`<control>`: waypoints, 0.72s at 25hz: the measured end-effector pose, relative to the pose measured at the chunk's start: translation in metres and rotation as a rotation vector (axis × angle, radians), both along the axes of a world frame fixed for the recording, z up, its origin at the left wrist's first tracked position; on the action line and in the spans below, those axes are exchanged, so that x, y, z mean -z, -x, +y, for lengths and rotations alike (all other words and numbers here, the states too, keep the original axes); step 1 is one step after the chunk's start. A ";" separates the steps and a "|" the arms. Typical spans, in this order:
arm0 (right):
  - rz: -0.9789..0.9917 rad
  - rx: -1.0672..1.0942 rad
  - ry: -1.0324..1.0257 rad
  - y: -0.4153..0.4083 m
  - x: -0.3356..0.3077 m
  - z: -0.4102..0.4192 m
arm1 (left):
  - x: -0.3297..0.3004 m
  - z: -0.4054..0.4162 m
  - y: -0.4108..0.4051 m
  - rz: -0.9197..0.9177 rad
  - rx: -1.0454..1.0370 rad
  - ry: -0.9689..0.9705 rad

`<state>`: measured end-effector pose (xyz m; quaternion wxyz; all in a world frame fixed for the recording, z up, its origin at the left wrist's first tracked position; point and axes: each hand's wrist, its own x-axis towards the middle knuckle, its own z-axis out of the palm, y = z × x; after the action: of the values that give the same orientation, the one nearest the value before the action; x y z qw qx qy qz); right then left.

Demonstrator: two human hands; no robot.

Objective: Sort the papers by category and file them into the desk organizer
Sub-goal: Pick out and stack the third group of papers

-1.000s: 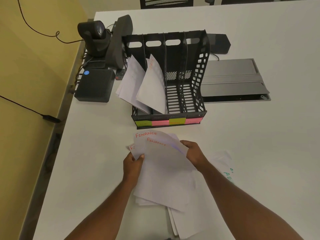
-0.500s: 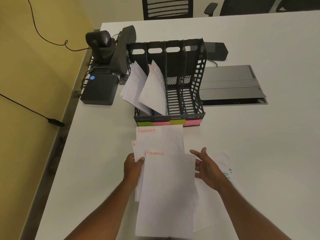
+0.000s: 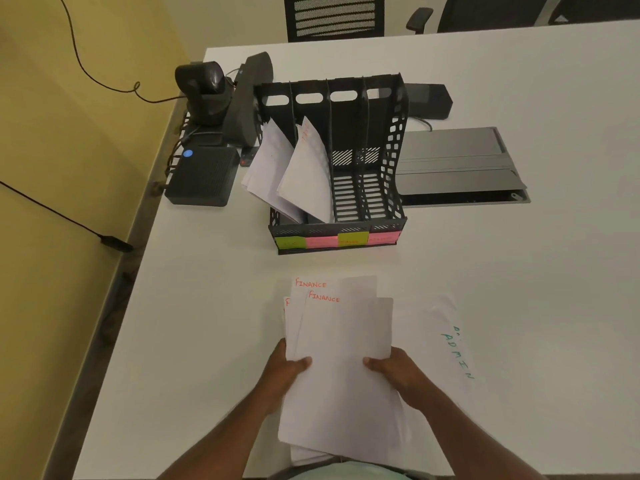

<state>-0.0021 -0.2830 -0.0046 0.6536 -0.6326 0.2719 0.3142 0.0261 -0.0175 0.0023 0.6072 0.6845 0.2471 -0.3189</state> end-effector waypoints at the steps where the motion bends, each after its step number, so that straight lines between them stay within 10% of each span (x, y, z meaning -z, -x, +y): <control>1: -0.039 -0.005 0.047 -0.002 -0.004 0.003 | -0.002 -0.002 0.004 -0.014 0.019 -0.028; 10: -0.634 0.293 0.165 -0.070 -0.096 0.010 | -0.095 -0.031 -0.060 -0.559 -0.267 -0.053; 18: -0.580 0.283 0.127 -0.080 -0.075 0.012 | -0.087 -0.039 -0.059 -0.551 -0.213 -0.096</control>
<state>0.0780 -0.2706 0.0701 0.7002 -0.6911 0.1789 0.0094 0.0851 -0.0567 0.0890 0.6486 0.7432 0.1584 -0.0438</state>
